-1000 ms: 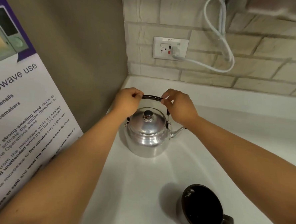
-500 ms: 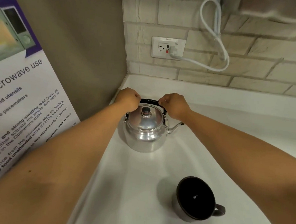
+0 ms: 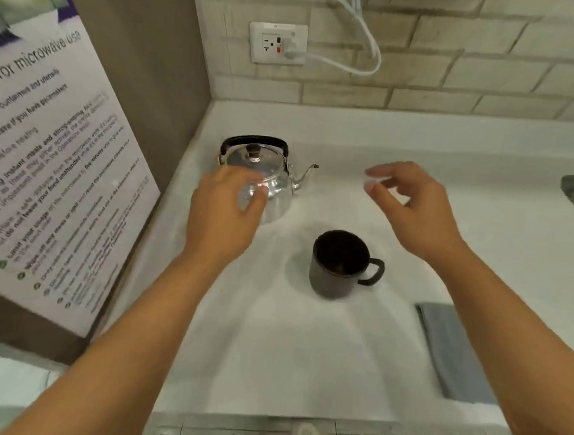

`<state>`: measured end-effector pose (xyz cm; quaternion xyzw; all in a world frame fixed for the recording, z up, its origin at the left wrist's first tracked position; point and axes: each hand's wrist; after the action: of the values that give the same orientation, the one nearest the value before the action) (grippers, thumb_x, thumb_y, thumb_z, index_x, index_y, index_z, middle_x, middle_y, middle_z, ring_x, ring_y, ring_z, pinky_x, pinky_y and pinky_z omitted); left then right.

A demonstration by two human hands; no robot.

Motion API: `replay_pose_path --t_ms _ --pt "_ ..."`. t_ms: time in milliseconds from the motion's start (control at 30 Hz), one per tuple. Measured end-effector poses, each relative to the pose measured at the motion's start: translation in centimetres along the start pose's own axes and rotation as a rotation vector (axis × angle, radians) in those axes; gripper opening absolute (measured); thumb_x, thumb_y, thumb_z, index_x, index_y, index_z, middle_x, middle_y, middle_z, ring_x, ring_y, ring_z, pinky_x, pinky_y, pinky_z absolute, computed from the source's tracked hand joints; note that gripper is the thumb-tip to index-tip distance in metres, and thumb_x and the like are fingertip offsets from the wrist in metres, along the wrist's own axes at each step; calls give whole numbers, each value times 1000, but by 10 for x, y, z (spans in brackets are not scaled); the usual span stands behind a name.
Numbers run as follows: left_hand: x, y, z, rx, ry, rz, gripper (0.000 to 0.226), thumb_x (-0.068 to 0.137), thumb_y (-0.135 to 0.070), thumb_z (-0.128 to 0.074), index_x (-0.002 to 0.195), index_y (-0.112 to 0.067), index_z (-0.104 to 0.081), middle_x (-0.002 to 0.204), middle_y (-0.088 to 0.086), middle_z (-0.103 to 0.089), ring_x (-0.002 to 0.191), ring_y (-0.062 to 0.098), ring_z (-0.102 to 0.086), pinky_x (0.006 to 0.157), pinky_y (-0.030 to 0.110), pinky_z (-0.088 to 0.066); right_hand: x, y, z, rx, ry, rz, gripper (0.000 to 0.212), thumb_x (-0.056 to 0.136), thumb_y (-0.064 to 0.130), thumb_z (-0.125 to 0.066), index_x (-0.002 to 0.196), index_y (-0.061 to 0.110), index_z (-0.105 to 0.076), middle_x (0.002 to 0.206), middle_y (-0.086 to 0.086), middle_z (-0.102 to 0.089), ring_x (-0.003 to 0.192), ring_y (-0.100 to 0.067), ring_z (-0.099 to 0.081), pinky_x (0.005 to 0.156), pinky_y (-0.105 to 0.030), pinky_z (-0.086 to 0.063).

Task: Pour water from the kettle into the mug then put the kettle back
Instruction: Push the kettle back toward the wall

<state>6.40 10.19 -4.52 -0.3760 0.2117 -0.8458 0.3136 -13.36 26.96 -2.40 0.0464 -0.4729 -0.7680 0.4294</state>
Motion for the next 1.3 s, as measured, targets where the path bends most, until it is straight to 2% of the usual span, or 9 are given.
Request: replay_pose_path --t_ms 167,333,467,567,633,800,933,1133,1300 --pt "-113 31 -27 108 301 145 47 95 -37 -52 135 -13 -51 145 8 -47 135 26 -39 112 38 -29 -135 -80 14 -128 -231 -391 25 96 28 -49 112 16 -64 112 -5 -67 105 -24 -61 82 -26 -39" --pt "-146 46 -41 354 472 95 66 97 -53 -22 149 -12 -24 159 8 -21 147 23 -13 120 40 -5 -194 -102 9 -588 184 -312 53 100 33 -35 149 12 -28 158 -7 -25 147 -27 -16 119 -41 -15" --pt "-145 47 -43 405 478 68 66 97 -52 -20 149 -12 -23 159 9 -20 147 24 -13 120 41 -5 -184 -98 14 -484 456 -182 63 94 61 -12 151 33 -13 156 19 -3 148 -11 -1 117 -31 -1" --pt "-146 47 -44 402 462 79 65 97 -52 -24 149 -13 -26 158 8 -22 147 22 -15 120 38 -5 -140 -110 23 -498 678 81 51 98 51 -17 149 43 -13 156 25 -7 145 -6 -6 116 -32 -3" --pt "-145 46 -42 386 446 96 64 97 -52 -27 148 -13 -29 158 7 -25 146 21 -17 120 38 -7 -100 -132 25 -602 640 142 49 101 41 -22 149 44 -13 158 23 -9 146 -11 -7 116 -35 -1" --pt "-145 42 -42 366 390 132 59 96 -51 -37 144 -17 -38 155 4 -32 144 20 -24 118 36 -12 -36 -154 -12 -841 383 -247 55 99 41 -9 152 32 0 164 -1 2 149 -32 3 114 -53 -3" --pt "-146 40 -43 384 365 147 59 96 -53 -37 144 -19 -39 154 1 -33 143 16 -24 116 30 -11 -58 -138 -29 -752 574 84 55 98 43 -9 152 34 1 164 3 3 149 -27 5 117 -50 1" --pt "-150 32 -41 375 350 166 55 98 -46 -38 144 -17 -39 154 2 -34 143 16 -25 116 28 -10 -130 -135 19 -815 387 -256 57 98 46 -7 152 32 7 163 2 4 149 -26 7 118 -50 1" --pt "-148 39 -22 297 386 152 43 102 -31 -35 141 -17 -45 151 0 -39 141 14 -30 114 25 -15 -231 -65 -23 -599 571 54 58 95 49 2 149 32 16 160 8 18 144 -17 27 117 -38 17"
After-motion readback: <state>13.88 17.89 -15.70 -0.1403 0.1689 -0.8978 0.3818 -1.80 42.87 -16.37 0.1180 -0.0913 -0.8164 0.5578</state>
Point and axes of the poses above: each hand's wrist, its own x-axis towards the middle knuckle, its own z-axis out of the back of the hand, y = z × x
